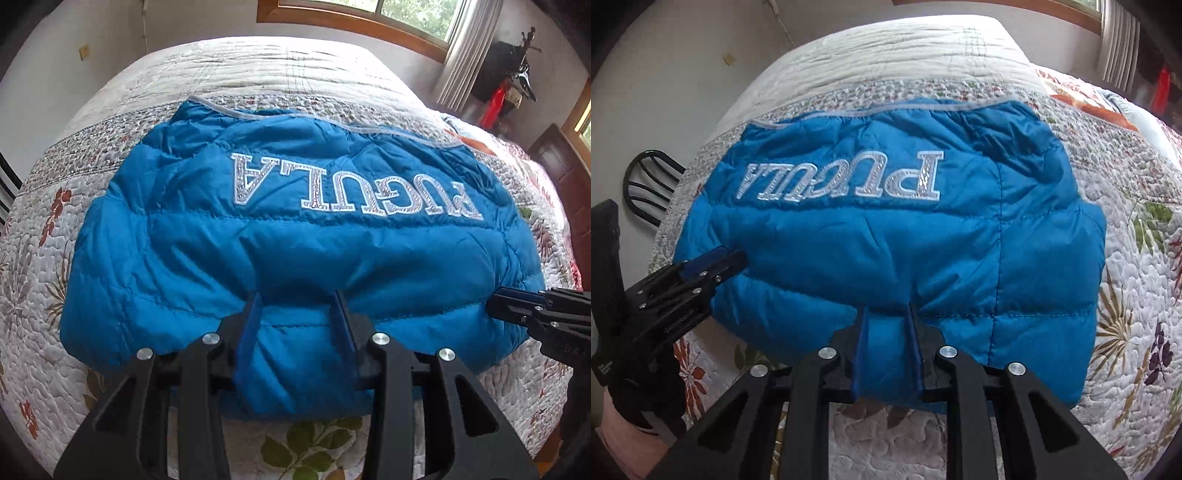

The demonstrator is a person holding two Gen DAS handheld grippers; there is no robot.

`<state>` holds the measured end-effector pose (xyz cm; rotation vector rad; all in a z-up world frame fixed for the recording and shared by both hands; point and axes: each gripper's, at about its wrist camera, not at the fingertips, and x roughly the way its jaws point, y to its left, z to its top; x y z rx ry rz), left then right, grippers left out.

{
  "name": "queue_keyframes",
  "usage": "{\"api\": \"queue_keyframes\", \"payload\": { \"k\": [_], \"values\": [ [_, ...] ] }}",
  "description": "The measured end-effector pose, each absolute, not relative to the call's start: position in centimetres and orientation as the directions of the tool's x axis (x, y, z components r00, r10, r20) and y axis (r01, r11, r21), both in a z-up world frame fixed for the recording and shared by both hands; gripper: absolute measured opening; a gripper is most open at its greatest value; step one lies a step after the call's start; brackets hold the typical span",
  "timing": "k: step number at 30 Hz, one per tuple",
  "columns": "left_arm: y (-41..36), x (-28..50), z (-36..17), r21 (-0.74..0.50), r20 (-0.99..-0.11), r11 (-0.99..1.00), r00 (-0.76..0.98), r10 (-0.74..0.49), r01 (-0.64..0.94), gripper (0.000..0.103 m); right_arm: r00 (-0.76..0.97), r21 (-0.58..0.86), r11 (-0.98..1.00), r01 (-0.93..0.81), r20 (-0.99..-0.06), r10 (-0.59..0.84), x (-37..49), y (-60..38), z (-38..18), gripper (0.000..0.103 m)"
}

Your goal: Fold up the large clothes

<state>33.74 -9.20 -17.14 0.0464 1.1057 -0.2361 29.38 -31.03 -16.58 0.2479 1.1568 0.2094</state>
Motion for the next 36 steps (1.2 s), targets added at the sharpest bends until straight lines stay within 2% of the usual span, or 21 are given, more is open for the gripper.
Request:
{"api": "queue_keyframes", "payload": {
  "k": [10,16,21,24,30,36],
  "values": [
    [-8.8,33.5,-20.2,-0.085,-0.895,0.968,0.409,-0.179,0.237,0.039,0.368,0.283,0.959,-0.016,-0.89,0.269,30.0,-31.1,-19.9,0.015],
    [-8.8,33.6,-18.1,-0.095,-0.902,0.975,0.397,-0.17,0.2,0.037,0.405,0.333,0.943,0.006,-0.863,0.302,28.4,-32.3,-17.6,0.017],
    [-9.1,31.3,-15.4,-0.091,-0.867,0.976,0.467,-0.175,0.195,0.038,0.435,0.34,0.94,-0.036,-0.841,0.321,26.2,-31.9,-15.5,0.018],
    [-9.2,31.0,-16.6,-0.085,-0.884,0.976,0.437,-0.166,0.199,0.038,0.396,0.326,0.945,-0.037,-0.863,0.314,26.5,-31.2,-16.7,0.018],
    [-9.0,31.5,-19.0,-0.089,-0.904,0.97,0.391,-0.173,0.225,0.041,0.37,0.335,0.942,-0.025,-0.872,0.32,27.8,-30.8,-19.6,0.011],
    [-8.9,32.0,-18.3,-0.099,-0.915,0.967,0.361,-0.181,0.233,0.04,0.359,0.375,0.926,-0.038,-0.86,0.363,27.6,-31.9,-18.4,0.01]
  ]
}}
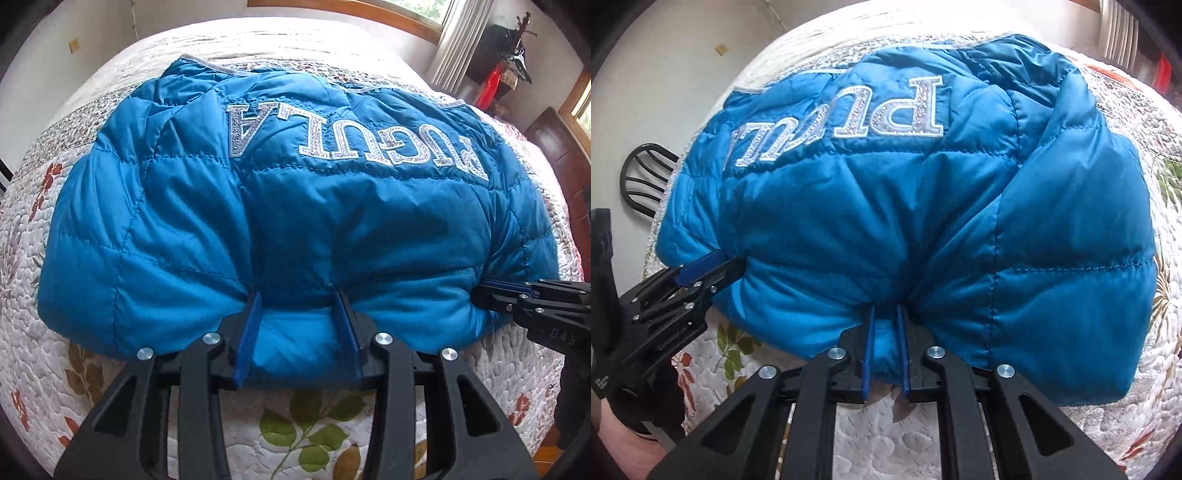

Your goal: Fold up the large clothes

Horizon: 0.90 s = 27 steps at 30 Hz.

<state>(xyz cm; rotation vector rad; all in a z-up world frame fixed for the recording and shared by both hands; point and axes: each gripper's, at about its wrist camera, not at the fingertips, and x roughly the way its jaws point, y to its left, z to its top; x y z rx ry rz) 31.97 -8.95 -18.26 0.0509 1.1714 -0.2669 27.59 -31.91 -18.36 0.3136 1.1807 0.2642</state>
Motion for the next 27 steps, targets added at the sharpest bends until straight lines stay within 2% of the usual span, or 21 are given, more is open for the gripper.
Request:
{"api": "queue_keyframes", "payload": {
  "k": [2,3,4,5,6,8,12,17,21,27],
  "values": [
    [-8.0,32.0,-17.1,-0.132,-0.913,0.966,0.352,-0.205,0.221,0.043,0.409,0.405,0.913,-0.046,-0.826,0.388,26.3,-33.5,-16.4,0.021],
    [-6.9,31.9,-16.3,-0.142,-0.906,0.969,0.367,-0.21,0.203,0.047,0.444,0.414,0.909,-0.048,-0.806,0.391,25.6,-34.6,-15.4,0.033],
    [-5.9,31.9,-15.2,-0.143,-0.897,0.972,0.39,-0.207,0.186,0.056,0.482,0.43,0.902,-0.043,-0.782,0.396,24.8,-35.9,-14.3,0.04],
    [-4.7,31.9,-14.3,-0.141,-0.888,0.975,0.414,-0.201,0.172,0.064,0.511,0.45,0.892,-0.036,-0.759,0.403,24.2,-37.3,-13.5,0.051],
    [-3.3,32.1,-13.2,-0.139,-0.874,0.978,0.445,-0.195,0.155,0.066,0.538,0.474,0.88,-0.024,-0.736,0.411,24.0,-38.9,-12.8,0.06],
    [-0.1,32.7,-11.5,-0.15,-0.856,0.982,0.482,-0.187,0.116,0.077,0.575,0.524,0.852,0.005,-0.698,0.427,23.7,-42.2,-12.4,0.068],
    [5.8,35.4,-11.1,-0.151,-0.862,0.988,0.489,-0.136,0.009,0.078,0.582,0.614,0.785,0.082,-0.669,0.462,25.0,-47.4,-14.0,0.075],
    [10.3,38.5,-13.5,-0.303,-0.871,0.952,0.415,-0.262,-0.036,0.078,0.549,0.717,0.69,0.099,-0.617,0.563,27.8,-50.2,-17.5,0.082],
    [10.5,39.9,-15.5,-0.398,-0.847,0.917,0.395,-0.357,-0.024,0.078,0.533,0.774,0.627,0.086,-0.568,0.628,29.8,-50.2,-19.6,0.087],
    [9.7,42.1,-18.3,-0.443,-0.839,0.897,0.361,-0.408,-0.016,0.08,0.492,0.775,0.626,0.084,-0.579,0.65,32.3,-49.6,-22.0,0.088]
  ]
}}
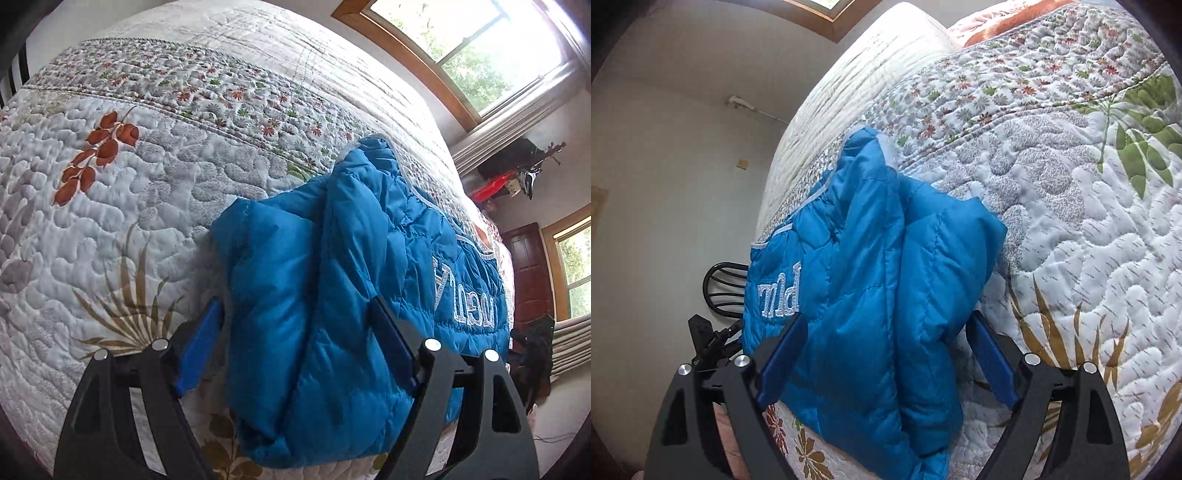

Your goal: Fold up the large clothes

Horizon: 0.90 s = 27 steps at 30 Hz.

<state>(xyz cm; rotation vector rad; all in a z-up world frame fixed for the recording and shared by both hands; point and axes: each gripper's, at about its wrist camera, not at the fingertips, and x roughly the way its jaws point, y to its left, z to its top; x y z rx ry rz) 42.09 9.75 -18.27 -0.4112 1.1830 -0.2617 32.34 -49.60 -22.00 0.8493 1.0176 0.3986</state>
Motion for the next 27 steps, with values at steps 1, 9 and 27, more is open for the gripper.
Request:
{"api": "queue_keyframes", "payload": {
  "k": [1,9,27],
  "values": [
    [9.7,42.4,-18.5,-0.449,-0.836,0.894,0.358,-0.415,-0.013,0.08,0.486,0.775,0.627,0.081,-0.58,0.654,32.7,-49.4,-22.3,0.088],
    [6.5,44.7,-20.4,-0.44,-0.851,0.897,0.303,-0.428,0.033,0.075,0.471,0.747,0.662,0.058,-0.606,0.642,35.3,-47.3,-22.8,0.069],
    [3.9,33.3,-3.1,-0.406,-0.707,0.881,0.528,-0.471,0.242,0.013,0.599,0.705,0.685,-0.184,-0.472,0.647,23.0,-44.3,-7.5,0.016]
  ]
}}
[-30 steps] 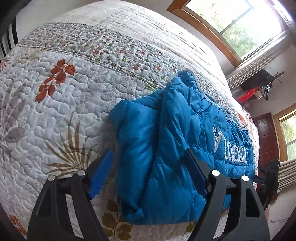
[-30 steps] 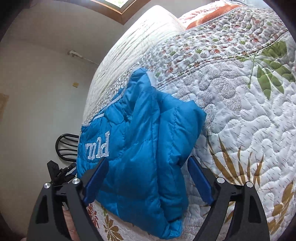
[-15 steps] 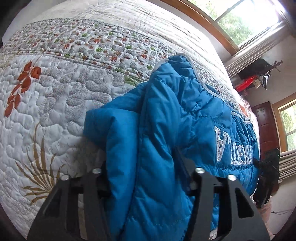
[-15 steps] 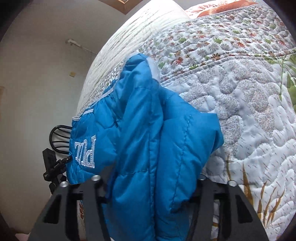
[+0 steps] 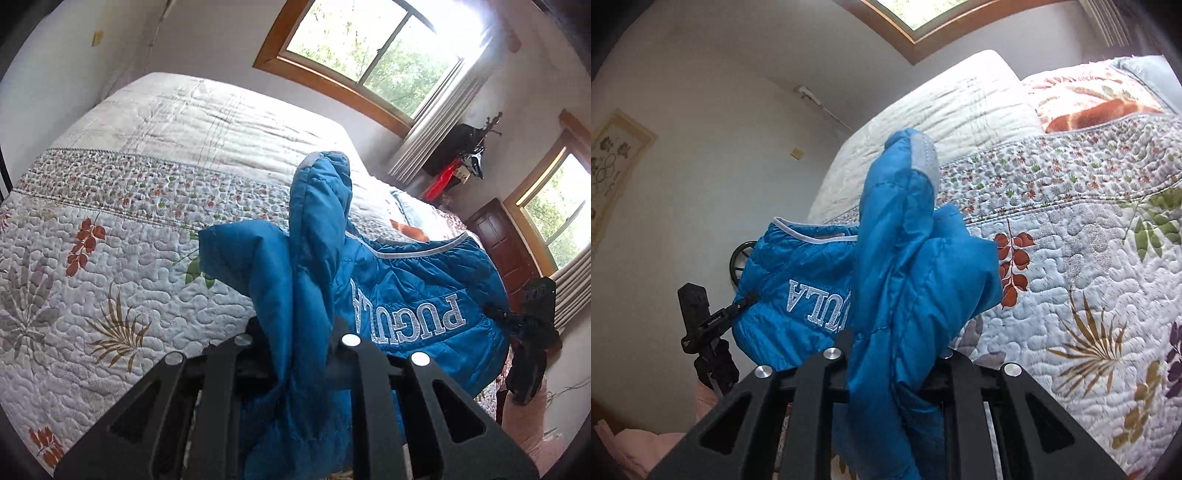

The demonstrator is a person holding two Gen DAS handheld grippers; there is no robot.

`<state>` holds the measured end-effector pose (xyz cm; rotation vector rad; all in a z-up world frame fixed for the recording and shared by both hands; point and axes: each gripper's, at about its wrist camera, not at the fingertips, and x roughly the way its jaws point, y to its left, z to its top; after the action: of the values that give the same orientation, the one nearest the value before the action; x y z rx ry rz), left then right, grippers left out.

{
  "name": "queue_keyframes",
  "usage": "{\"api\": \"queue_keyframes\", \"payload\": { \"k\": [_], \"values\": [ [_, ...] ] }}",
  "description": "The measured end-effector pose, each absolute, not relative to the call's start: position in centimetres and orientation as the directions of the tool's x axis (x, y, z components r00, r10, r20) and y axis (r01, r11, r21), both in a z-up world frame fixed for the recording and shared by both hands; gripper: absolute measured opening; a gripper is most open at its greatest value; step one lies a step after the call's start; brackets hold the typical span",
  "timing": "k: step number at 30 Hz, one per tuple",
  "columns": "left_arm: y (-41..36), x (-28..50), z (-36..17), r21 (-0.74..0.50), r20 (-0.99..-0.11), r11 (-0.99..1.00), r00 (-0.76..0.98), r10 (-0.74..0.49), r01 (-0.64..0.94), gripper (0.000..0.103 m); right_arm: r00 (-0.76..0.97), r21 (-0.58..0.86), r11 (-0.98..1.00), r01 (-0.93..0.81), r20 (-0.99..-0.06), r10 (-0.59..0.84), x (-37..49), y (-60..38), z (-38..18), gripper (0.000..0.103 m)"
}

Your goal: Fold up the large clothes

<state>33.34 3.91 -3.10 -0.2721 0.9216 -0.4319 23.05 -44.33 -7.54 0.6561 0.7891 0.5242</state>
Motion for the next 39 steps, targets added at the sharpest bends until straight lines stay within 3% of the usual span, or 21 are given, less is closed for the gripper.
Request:
{"api": "queue_keyframes", "payload": {
  "k": [5,11,17,23,25,34,37,39],
  "values": [
    [5.2,26.3,0.2,-0.397,-0.678,0.876,0.556,-0.481,0.274,0.013,0.614,0.685,0.695,-0.218,-0.457,0.643,16.2,-43.9,-5.2,0.016],
    [6.8,19.8,-0.5,-0.381,-0.7,0.888,0.548,-0.458,0.256,0.014,0.588,0.666,0.715,-0.211,-0.498,0.637,10.9,-42.1,-6.4,0.016],
    [8.1,17.0,-6.7,-0.375,-0.761,0.908,0.497,-0.417,0.187,0.014,0.539,0.688,0.714,-0.13,-0.555,0.633,9.1,-41.0,-11.7,0.016],
    [9.2,16.4,-15.5,-0.285,-0.862,0.955,0.413,-0.292,0.081,0.019,0.458,0.655,0.754,0.06,-0.689,0.562,9.8,-41.6,-20.6,0.017],
    [10.4,16.3,-18.4,-0.323,-0.866,0.945,0.389,-0.314,0.045,0.03,0.441,0.695,0.713,0.096,-0.672,0.595,10.0,-42.1,-23.5,0.02],
    [9.7,16.0,-20.1,-0.263,-0.866,0.963,0.426,-0.263,0.061,0.04,0.455,0.738,0.668,0.099,-0.63,0.629,10.0,-42.8,-25.5,0.025],
    [10.1,16.0,-19.3,-0.283,-0.871,0.958,0.406,-0.276,0.044,0.046,0.458,0.716,0.691,0.103,-0.65,0.606,9.1,-43.2,-24.5,0.035],
    [11.0,16.1,-18.4,-0.294,-0.88,0.956,0.385,-0.279,0.021,0.053,0.466,0.667,0.736,0.11,-0.689,0.555,8.3,-43.8,-23.5,0.055]
  ]
}}
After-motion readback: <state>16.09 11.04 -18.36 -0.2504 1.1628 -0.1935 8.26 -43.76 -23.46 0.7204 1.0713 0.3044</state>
